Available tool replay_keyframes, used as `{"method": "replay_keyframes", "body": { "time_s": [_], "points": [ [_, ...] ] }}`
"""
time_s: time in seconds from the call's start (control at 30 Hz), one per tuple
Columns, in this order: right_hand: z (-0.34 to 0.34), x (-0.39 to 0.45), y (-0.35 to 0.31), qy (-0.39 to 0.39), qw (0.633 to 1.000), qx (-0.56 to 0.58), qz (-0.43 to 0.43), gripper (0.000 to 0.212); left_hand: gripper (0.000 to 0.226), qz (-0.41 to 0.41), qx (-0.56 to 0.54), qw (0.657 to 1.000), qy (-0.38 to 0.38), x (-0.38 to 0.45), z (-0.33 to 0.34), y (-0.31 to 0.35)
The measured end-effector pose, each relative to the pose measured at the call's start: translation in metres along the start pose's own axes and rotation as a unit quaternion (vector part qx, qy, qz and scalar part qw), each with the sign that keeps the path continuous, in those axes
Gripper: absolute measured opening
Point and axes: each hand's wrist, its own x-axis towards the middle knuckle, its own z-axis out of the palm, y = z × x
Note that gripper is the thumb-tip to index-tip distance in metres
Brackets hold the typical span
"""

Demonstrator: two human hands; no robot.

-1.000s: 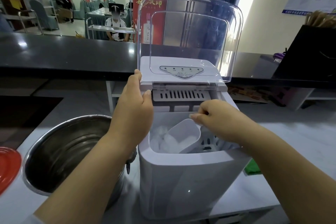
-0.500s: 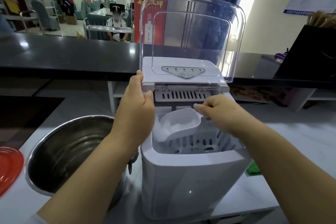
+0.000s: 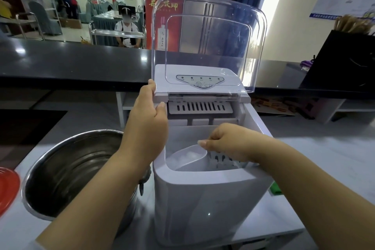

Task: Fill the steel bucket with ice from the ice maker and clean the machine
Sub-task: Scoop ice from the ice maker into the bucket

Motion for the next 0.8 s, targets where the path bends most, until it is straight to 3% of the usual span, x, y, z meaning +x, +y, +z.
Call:
{"method": "replay_keyframes", "body": {
  "time_s": [0.2,0.47,0.8],
  "points": [
    [-0.004,0.001,0.005,0.060,0.996,0.071,-0.002,0.033,0.041,-0.007,-0.012,1.000,0.015,-0.001,0.000,0.001],
    [-0.007,0.010,0.017,0.080,0.970,0.229,0.023,0.028,0.037,-0.011,-0.025,0.999,0.031,0.000,-0.003,-0.002],
    [-0.006,0.016,0.021,0.071,0.941,0.329,0.043,0.032,0.039,-0.004,0.007,1.000,0.018,0.000,-0.005,-0.002]
  ]
}}
